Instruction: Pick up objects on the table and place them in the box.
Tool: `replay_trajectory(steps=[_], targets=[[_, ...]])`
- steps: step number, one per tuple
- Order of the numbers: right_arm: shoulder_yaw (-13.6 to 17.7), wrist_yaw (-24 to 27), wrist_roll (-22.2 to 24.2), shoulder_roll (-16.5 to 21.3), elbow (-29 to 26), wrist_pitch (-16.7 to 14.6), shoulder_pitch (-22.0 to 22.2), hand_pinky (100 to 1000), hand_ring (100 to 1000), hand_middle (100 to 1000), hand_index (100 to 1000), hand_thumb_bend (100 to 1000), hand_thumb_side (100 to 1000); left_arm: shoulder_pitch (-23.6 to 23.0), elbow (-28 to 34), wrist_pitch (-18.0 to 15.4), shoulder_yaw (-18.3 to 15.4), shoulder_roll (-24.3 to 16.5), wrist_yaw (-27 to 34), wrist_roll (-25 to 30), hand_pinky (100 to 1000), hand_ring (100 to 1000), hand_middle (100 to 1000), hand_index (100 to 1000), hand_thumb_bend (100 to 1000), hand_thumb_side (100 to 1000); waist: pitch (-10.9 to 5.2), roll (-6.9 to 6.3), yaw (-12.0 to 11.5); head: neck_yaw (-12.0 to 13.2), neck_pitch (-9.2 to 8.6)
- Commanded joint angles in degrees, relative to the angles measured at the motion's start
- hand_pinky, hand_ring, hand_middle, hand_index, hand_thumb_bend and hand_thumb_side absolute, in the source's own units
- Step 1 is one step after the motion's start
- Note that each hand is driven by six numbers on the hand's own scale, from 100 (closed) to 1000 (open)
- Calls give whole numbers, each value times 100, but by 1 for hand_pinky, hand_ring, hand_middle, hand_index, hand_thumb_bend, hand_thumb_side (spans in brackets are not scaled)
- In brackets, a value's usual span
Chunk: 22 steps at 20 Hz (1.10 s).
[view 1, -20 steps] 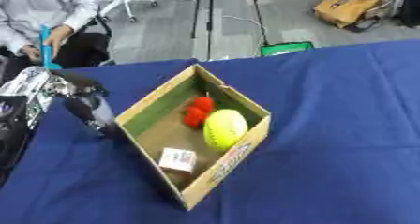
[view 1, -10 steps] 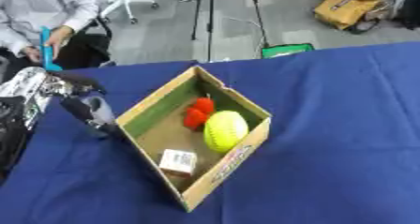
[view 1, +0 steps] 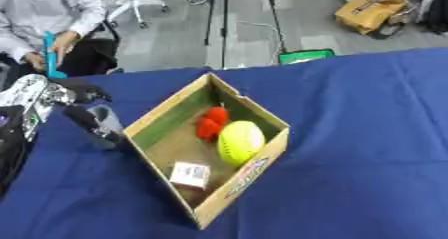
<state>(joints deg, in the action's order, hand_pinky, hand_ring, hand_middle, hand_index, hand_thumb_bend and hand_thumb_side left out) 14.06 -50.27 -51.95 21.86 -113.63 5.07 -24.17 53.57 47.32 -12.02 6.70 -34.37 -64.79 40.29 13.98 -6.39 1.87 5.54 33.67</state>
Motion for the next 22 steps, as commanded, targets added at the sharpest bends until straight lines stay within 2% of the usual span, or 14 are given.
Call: replay_trajectory(steps=[1,22], targets=[[21,51,-2,61,-96,-14,-44,766,674,582,640,100,739,139,0,44,-95,-284,0,-4,928,936,1000,1000,857,707,-93,40,-1,9,-28],[27,74,-2,60,-96,-21,-63,768,674,580,635,100,733,138,-220,157,-226,-244,121,-148,885,906,1000,1000,839,708,-53,51,33,33,-66]])
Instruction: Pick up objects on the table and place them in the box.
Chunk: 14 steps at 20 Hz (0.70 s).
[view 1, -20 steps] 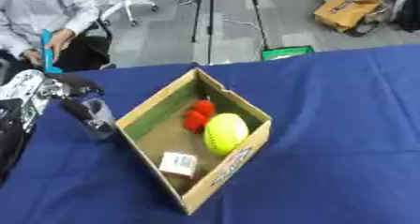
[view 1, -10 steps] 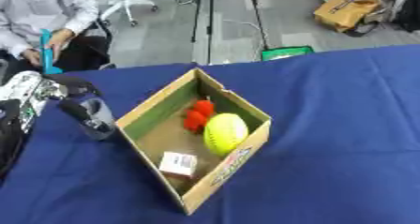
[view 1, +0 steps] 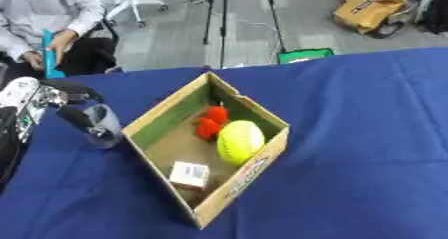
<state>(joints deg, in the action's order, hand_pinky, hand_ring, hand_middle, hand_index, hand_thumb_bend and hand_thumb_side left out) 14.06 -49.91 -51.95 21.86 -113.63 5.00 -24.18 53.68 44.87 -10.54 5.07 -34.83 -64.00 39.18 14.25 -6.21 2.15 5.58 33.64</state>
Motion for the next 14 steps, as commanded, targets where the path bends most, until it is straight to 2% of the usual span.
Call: replay_trajectory(steps=[1,8,9,10,11,14], targets=[[28,41,-2,59,-96,-14,-64,769,674,580,635,100,732,130,20,3,-59,-188,44,-37,865,884,1000,1000,851,691,-77,34,7,30,-63],[34,54,-2,53,-96,-16,-66,770,675,579,634,100,730,154,12,-53,-38,-157,-35,65,760,809,961,1000,867,644,-79,35,17,36,-67],[34,55,-2,53,-96,-17,-67,770,674,578,633,100,730,156,12,-54,-39,-156,-53,74,713,794,954,1000,867,628,-80,35,19,38,-72],[35,57,-2,53,-96,-19,-68,770,674,578,633,100,730,158,10,-53,-40,-156,-76,84,713,794,954,1000,867,628,-81,34,21,40,-77],[36,58,-2,53,-96,-22,-69,771,675,578,632,100,729,160,10,-53,-41,-155,-98,91,658,782,951,1000,863,609,-81,34,24,41,-84],[37,67,-2,51,-96,-27,-69,771,674,577,632,100,728,165,10,-55,-42,-147,-169,105,645,780,945,1000,860,595,-80,33,26,44,-94]])
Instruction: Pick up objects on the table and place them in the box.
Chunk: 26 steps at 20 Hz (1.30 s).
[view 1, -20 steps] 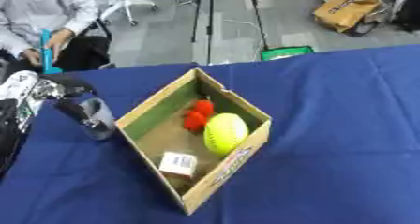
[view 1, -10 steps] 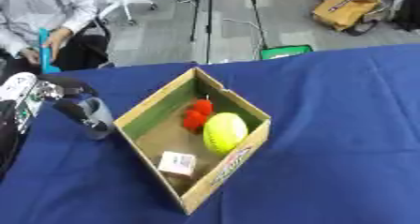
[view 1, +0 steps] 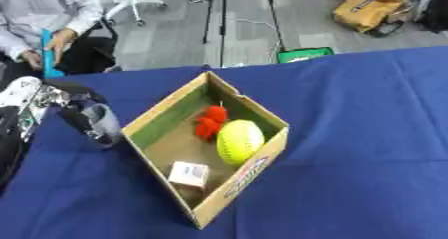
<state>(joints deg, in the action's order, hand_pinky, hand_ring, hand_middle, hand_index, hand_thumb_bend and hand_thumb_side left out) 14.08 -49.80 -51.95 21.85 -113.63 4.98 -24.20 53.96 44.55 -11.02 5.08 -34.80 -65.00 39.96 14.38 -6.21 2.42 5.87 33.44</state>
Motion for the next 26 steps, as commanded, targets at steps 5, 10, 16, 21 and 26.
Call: replay_trajectory(steps=[5,10,16,21,26], targets=[[39,67,-2,50,-96,-33,-68,772,675,577,631,100,728,150,41,-19,-50,-135,-128,18,608,762,930,1000,844,597,-94,33,4,21,-80],[40,76,-2,48,-96,-39,-69,773,675,577,631,100,727,158,36,-18,-59,-120,-131,-34,581,750,917,1000,833,593,-94,30,14,31,-96],[45,85,-2,48,-96,-43,-68,774,676,577,631,100,725,162,5,-15,-66,-84,-53,-91,546,730,902,1000,816,596,-88,28,22,32,-96],[49,89,-2,44,-96,-48,-67,775,676,577,630,100,723,172,-7,-1,-51,-57,20,-141,531,714,886,1000,801,604,-89,30,27,34,-102],[51,97,-2,43,-96,-56,-71,776,677,577,630,100,722,177,-24,19,-36,-34,11,-158,492,684,856,978,772,578,-89,31,33,35,-108]])
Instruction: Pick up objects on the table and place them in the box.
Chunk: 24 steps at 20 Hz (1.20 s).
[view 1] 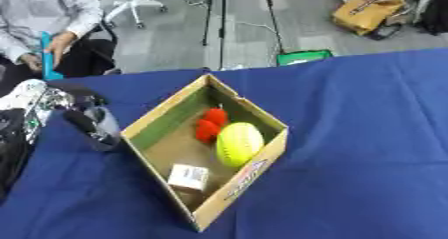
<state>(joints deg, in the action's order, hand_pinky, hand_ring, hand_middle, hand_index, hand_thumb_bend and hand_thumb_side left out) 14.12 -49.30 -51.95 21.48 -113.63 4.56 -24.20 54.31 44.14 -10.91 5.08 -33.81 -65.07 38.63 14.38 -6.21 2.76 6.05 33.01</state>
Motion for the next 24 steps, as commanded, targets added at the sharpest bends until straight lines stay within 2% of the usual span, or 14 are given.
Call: replay_trajectory(steps=[1,4,6,13,24], targets=[[47,49,-1,79,-96,-17,-71,776,677,577,630,100,722,143,12,10,-37,-129,21,-22,492,684,856,978,772,578,-90,31,1,17,-68],[51,56,-1,78,-96,-20,-72,776,677,577,629,100,721,144,-3,17,-39,-123,27,-3,445,663,846,949,754,536,-93,31,7,19,-77],[54,64,-1,77,-96,-25,-74,777,677,576,628,100,720,148,-4,17,-33,-124,16,13,446,661,841,941,754,521,-94,31,8,21,-80],[56,89,-1,74,-96,-40,-79,778,677,575,627,100,718,159,3,-20,-19,-111,-127,75,438,656,833,922,763,497,-94,28,19,39,-90],[61,125,-1,71,-96,-49,-85,781,678,575,625,100,715,166,-7,-35,-28,-76,-123,51,385,621,801,871,713,472,-85,30,30,52,-101]])
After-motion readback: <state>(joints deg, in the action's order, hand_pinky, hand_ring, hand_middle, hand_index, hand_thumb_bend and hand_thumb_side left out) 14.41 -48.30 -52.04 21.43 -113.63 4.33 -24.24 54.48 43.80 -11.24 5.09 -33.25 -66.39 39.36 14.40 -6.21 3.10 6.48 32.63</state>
